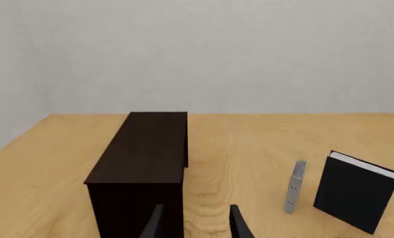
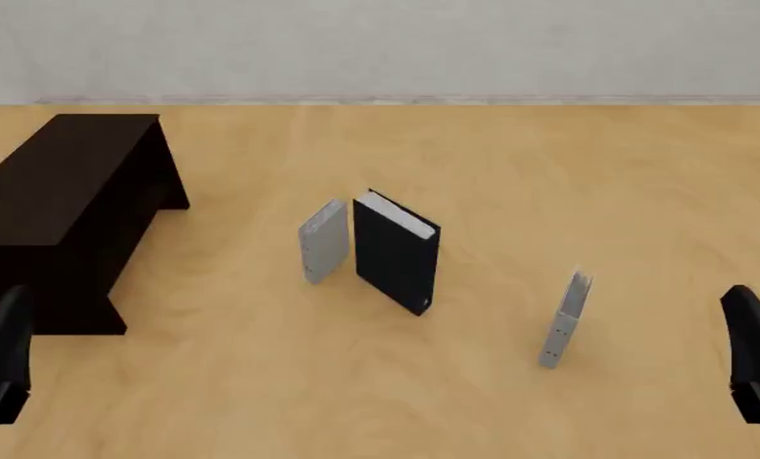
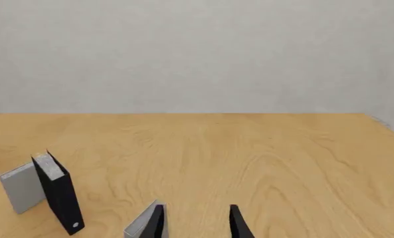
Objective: Pick up the book in the middle and place it on the cabinet shelf.
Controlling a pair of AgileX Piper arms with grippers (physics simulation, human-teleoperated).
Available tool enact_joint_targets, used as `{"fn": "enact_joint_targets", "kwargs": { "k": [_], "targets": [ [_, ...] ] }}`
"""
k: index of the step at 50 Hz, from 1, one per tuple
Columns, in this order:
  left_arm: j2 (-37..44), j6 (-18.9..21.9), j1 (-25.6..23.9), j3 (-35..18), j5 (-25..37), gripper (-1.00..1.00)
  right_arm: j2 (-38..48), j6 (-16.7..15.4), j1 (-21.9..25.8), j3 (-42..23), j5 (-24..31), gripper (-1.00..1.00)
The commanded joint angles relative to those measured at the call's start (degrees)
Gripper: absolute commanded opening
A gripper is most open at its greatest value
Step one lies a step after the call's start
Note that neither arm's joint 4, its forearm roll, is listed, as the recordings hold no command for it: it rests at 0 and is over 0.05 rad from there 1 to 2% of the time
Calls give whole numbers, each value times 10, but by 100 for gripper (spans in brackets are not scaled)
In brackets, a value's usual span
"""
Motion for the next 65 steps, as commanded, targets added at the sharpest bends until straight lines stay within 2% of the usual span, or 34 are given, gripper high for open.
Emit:
{"fn": "enact_joint_targets", "kwargs": {
  "k": [1, 6, 9, 12, 13, 15, 18, 24, 26, 31, 39, 48, 53, 55, 57, 60, 65],
  "targets": [
    [15, -2, -12, 0, -10, 100, 0, -1, 3, -1, 1, 100],
    [14, -4, -19, 0, -5, 100, -1, 0, 4, -11, 12, 100],
    [2, 0, -23, -1, 11, 100, 1, -1, 4, -1, 0, 100],
    [-1, -1, -21, -1, 14, 100, 3, 0, 3, -1, -1, 100],
    [9, -19, -4, -2, 10, 100, 4, 0, 3, -1, -2, 100],
    [11, -4, -7, -4, 6, 100, 3, -1, 4, 0, -3, 100],
    [12, -15, -3, -5, 6, 100, 2, 0, 3, -1, -1, 100],
    [1, 3, -24, -46, 49, 100, 1, 0, 3, -1, 0, 100],
    [-1, 22, -38, -52, 58, 100, 2, 0, 3, 0, -1, 100],
    [-2, -3, -26, -72, 73, 100, 1, 0, 3, -1, 0, 100],
    [-2, -14, -18, -102, 104, 100, 2, 0, 3, 0, -2, 100],
    [22, -18, -45, -162, 150, 100, 1, 0, 3, -1, 0, 100],
    [39, -22, -59, -167, 141, 100, 1, 0, 3, -1, 1, 100],
    [49, -47, -62, -161, 126, 100, 1, 0, 3, -1, 1, 100],
    [60, -20, -61, -153, 111, 100, 0, 0, 3, -2, 2, 100],
    [76, -29, -62, -149, 94, 100, 0, 0, 3, -2, 2, 100],
    [99, -18, -85, -158, 80, 100, 1, 0, 3, -1, 0, 100]
  ]
}}
